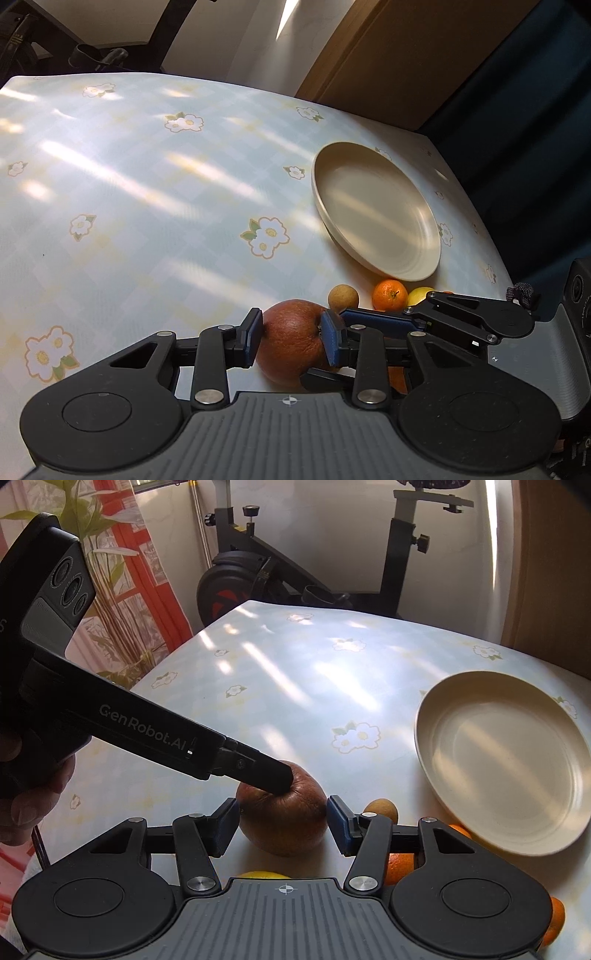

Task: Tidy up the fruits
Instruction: 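Close the left gripper on the red apple from above, then carry the red apple onto the cream plate and open the left gripper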

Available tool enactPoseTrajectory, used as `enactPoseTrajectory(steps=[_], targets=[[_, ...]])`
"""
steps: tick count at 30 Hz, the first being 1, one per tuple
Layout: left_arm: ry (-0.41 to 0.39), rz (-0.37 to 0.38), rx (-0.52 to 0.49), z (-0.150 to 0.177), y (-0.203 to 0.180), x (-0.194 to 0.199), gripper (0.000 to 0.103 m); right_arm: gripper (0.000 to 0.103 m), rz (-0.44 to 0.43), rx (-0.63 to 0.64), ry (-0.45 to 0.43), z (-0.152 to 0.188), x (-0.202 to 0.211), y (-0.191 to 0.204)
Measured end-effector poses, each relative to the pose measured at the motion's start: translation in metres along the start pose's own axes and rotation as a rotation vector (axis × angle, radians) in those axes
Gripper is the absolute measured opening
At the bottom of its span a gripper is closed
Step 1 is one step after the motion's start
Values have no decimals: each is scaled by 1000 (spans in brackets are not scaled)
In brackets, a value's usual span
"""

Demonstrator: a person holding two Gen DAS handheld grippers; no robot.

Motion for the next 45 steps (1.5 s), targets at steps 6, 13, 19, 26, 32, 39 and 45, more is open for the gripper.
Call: enactPoseTrajectory(steps=[6,13,19,26,32,39,45], targets=[[-13,11,13,3,2,0,37,61,-2,-24,53,7,-7,-3],[-19,24,27,7,6,0,37,59,-38,-59,79,12,-18,-7],[-30,13,33,9,5,0,37,56,-44,-60,59,12,-16,-6],[-75,21,38,0,-7,12,37,56,-48,-70,-21,3,10,-17],[-127,32,-16,-18,-38,19,37,56,-29,-55,-75,-15,40,-46],[-157,57,-93,-37,-83,8,37,56,16,-33,-93,-25,64,-88],[-153,58,-124,-49,-97,-8,37,56,19,-27,-98,-29,59,-115]])
Point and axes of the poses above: each gripper's, at about its wrist camera, not at the fingertips, and x roughly against the way its jaws point, y to its left, z to its underside, the point moved 7 cm from there along -x, roughly the way its jaws point, and after that the axes turned 1 degree about z, right-handed, at the moved point
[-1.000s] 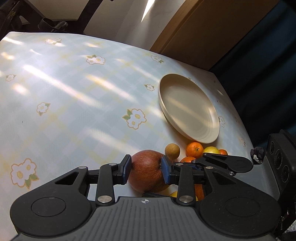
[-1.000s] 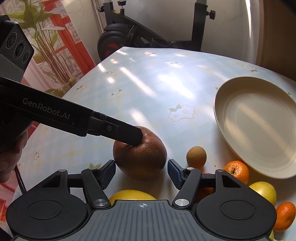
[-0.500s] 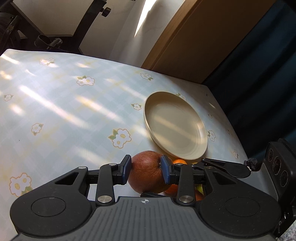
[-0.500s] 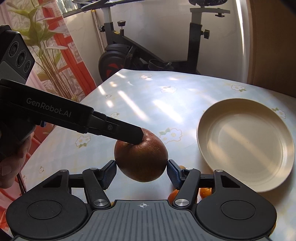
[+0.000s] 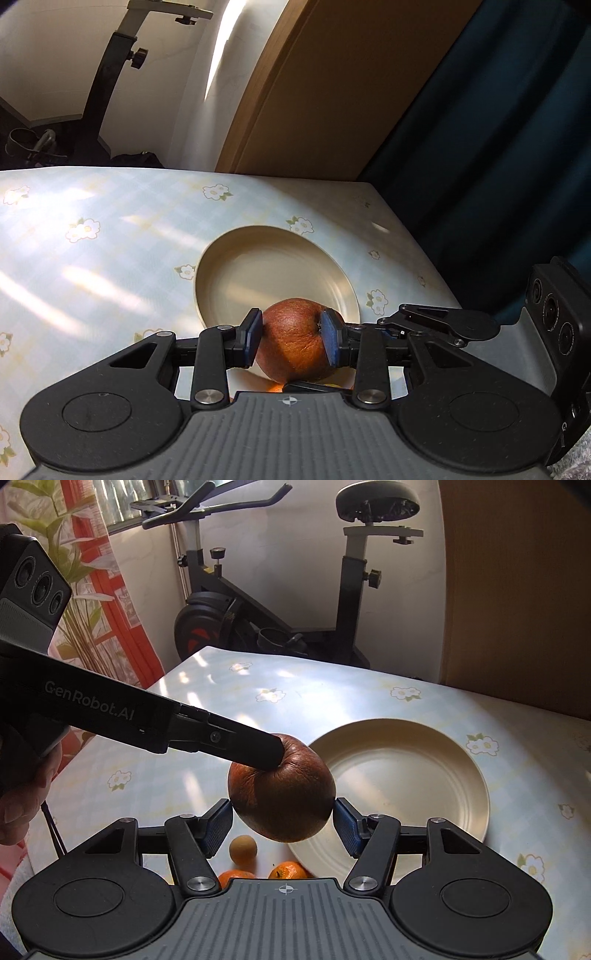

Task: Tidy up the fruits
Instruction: 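Carry the red apple onto the cream plate and open the left gripper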

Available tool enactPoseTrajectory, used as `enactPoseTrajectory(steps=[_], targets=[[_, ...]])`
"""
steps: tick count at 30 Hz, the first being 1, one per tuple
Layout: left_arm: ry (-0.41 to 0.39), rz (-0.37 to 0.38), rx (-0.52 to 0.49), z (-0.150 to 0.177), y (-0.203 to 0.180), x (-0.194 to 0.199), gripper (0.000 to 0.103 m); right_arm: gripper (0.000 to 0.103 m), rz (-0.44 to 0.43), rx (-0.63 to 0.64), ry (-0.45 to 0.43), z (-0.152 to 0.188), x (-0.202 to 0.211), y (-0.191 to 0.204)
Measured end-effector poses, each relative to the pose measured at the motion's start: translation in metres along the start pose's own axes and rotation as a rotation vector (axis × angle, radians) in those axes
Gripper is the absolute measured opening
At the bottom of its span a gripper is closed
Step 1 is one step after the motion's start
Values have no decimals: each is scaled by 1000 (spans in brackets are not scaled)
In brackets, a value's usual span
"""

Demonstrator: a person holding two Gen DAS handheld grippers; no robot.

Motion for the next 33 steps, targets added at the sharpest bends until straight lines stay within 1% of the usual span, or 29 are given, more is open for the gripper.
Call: enactPoseTrajectory(steps=[6,11,15,20,25,33], targets=[[11,-28,3,-13,7,-23,37,56,-13,6,9,-8,-30,-17],[43,-37,55,-20,26,-44,37,56,-18,6,32,-13,-55,-31],[59,-49,77,-24,39,-59,37,56,-12,17,56,-17,-73,-37],[63,-80,74,-34,50,-72,36,56,-4,29,73,-21,-90,-39],[63,-99,69,-38,53,-74,35,56,1,24,76,-21,-99,-41],[29,-126,24,-42,52,-72,36,57,13,18,63,-23,-103,-43]])
Point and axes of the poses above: each gripper's, at about its wrist camera, not at the fingertips, and x roughly against the way its jaws point, y to its left, z to its underside, the point moved 7 cm from there along -x, roughly the way its jaws point, and after that the axes turned 1 degree about z, right-handed, at the moved point
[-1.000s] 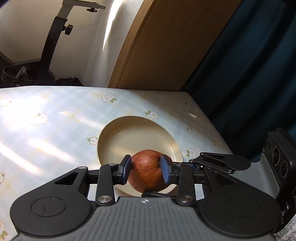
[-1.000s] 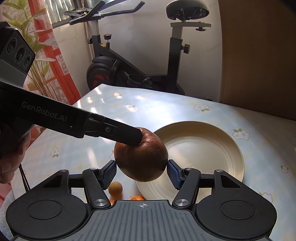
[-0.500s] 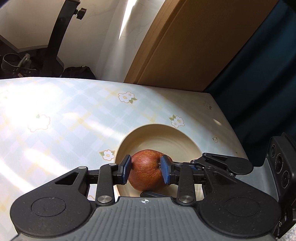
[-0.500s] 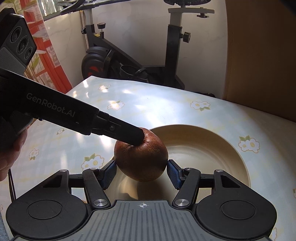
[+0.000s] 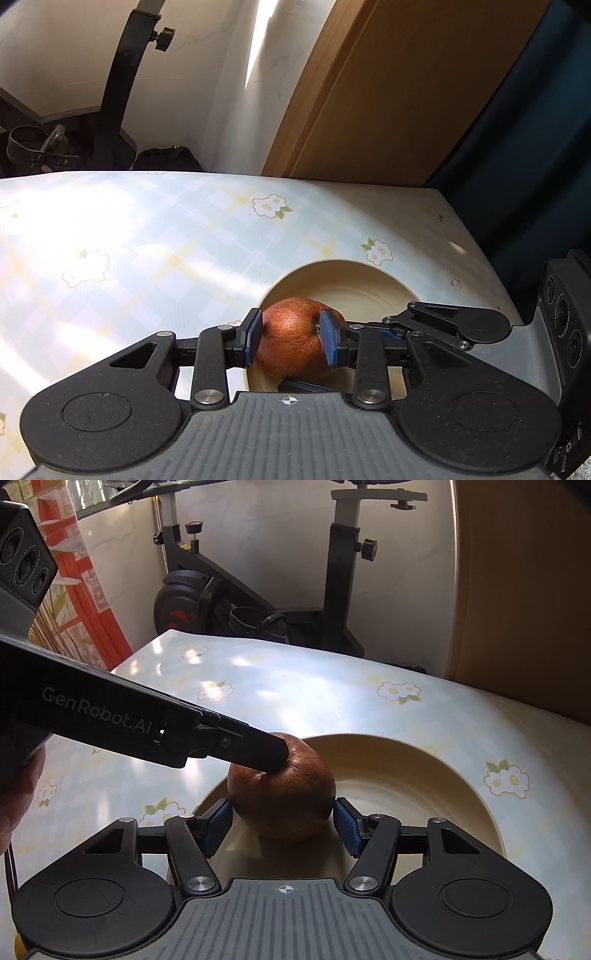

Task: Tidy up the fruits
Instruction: 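Carry the red apple onto the cream plate and open the left gripper, then grasp a tangerine with the right gripper while the left grasps the small brown fruit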

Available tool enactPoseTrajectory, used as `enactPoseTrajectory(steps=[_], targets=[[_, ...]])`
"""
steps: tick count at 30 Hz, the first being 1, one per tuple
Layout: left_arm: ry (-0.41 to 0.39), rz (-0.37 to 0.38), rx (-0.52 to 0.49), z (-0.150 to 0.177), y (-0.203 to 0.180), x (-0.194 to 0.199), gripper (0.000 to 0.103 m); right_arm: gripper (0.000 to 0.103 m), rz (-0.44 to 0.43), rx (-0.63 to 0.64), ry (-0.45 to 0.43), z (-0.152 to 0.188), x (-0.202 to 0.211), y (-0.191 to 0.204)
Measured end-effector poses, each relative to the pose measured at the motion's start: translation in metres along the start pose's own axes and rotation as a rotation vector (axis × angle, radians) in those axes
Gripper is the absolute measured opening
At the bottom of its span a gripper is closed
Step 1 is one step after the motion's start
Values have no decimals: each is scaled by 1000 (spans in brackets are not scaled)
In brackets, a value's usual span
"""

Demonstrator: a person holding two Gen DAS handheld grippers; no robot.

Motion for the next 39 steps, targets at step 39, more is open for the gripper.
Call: enactPoseTrajectory(steps=[39], targets=[[-223,-235,32,82,-10,150,38,69,170,-258,-157,80,137,-12]])
Point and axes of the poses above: each gripper's, at about its wrist camera, not at the fingertips, and x roughly against the way its jaws point, y to its left, z to its underside, the point moved 7 cm from there along -x, roughly the way its jaws point, and after that the axes turned 1 degree about z, right-handed, at the moved point
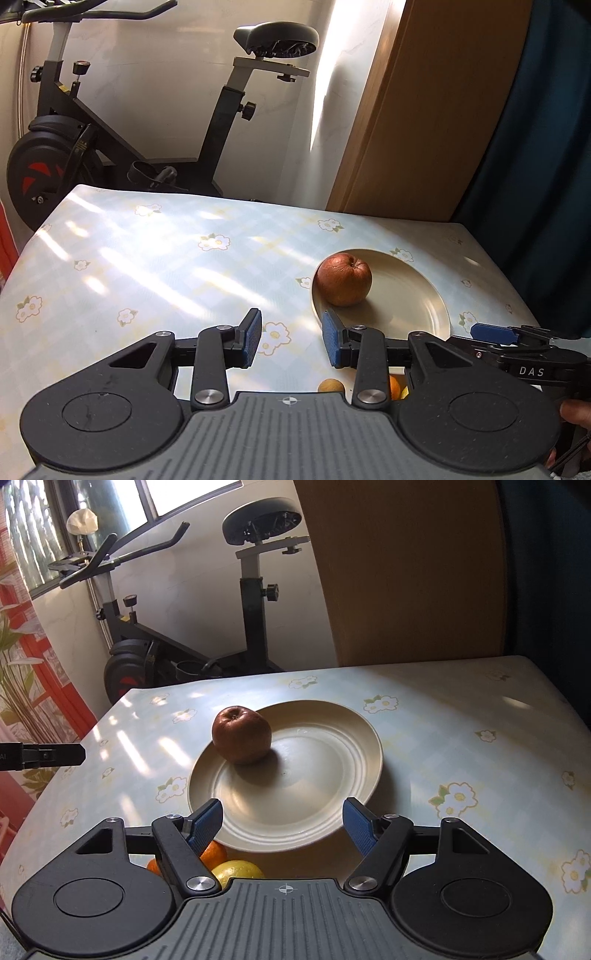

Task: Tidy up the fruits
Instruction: 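Grasp a tangerine with the right gripper while the left grasps the small brown fruit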

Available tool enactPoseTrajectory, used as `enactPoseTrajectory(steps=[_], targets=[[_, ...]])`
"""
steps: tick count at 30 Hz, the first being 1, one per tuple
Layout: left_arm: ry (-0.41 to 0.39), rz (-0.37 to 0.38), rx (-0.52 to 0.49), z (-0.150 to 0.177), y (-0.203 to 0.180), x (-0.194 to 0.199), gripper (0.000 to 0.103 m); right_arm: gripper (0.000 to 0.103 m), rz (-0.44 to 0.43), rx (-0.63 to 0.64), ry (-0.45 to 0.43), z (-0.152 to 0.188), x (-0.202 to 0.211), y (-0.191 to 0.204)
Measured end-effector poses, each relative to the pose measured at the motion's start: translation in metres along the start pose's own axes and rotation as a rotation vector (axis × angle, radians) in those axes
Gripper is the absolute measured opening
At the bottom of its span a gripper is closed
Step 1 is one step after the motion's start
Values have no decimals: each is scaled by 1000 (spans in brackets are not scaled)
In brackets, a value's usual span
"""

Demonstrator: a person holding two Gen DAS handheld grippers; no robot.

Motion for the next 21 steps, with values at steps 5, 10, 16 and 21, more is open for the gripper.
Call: enactPoseTrajectory(steps=[5,10,16,21], targets=[[-12,-30,-8,4,1,4,38,68,39,13,9,8,10,-7],[-9,-28,-22,10,-3,9,38,67,59,15,9,12,17,-12],[4,-26,-30,16,-4,9,38,61,74,0,30,17,17,-18],[22,-14,-20,21,-4,6,38,54,89,13,62,24,15,-21]])
Point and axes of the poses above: each gripper's, at about its wrist camera, not at the fingertips, and x roughly against the way its jaws point, y to its left, z to its underside, the point moved 7 cm from there along -x, roughly the way its jaws point, and after that the axes turned 1 degree about z, right-handed, at the moved point
